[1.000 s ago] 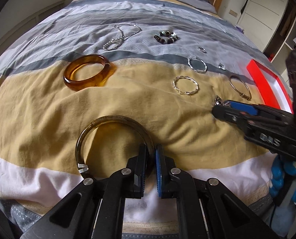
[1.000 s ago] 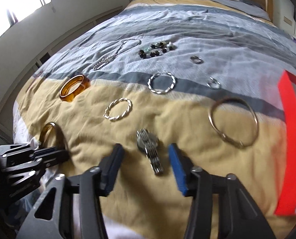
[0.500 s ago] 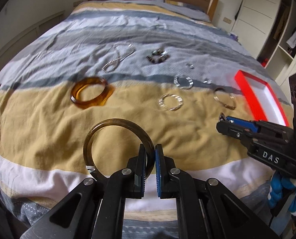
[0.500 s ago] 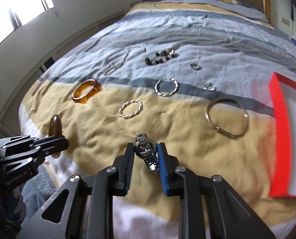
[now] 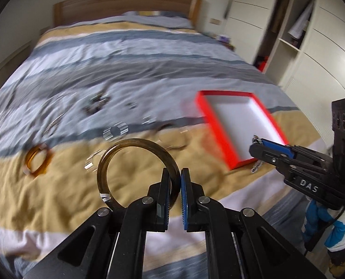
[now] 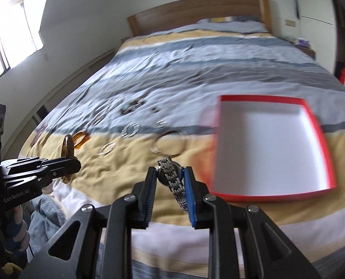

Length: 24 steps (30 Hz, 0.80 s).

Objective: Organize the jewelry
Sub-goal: 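Carry the bangle and watch into the red box and open both grippers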

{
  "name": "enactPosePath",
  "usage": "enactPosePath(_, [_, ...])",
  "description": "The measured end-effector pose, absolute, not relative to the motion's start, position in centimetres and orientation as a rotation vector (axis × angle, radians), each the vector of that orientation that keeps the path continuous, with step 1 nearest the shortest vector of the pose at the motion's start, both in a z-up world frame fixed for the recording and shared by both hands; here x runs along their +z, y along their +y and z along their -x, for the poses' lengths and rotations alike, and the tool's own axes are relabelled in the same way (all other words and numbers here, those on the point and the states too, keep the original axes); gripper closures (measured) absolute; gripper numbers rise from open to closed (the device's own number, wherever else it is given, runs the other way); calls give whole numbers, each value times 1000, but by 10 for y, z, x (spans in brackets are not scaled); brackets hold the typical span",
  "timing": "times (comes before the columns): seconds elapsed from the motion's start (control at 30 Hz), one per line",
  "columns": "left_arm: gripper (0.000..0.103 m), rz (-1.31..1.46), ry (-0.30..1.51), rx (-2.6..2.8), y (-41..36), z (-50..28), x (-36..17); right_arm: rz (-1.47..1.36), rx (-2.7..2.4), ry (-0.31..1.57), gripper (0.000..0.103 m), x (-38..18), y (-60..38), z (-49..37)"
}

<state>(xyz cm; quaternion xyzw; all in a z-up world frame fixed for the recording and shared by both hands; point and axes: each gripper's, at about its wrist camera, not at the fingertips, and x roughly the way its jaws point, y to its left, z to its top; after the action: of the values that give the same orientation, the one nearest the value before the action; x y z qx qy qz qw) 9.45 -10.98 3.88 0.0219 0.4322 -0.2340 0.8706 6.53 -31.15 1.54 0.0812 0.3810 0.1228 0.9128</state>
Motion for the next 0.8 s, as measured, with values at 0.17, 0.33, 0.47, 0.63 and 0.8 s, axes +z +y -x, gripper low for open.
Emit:
enactPosePath(0.17, [95,-76,904,-601,-176,-115,47,-184,179,764,81,21,-364,-76])
enactPosePath(0.33, [95,-103,903,-689,-243,-145,45,-198,118,767,81,13,-408,-91])
enactPosePath(0.47, [95,-137,939,-728,-284,-163,25,-200,75,796,81,-2,-434,-103])
enactPosePath(0.63, [95,-204,1029,-739,-313,-171,-20,-176,58,879,81,-35,-448,-111])
enactPosePath(0.8, [95,-232,1097,-737,-321,-174,-54,-155,53,940,81,-58,-450,-114])
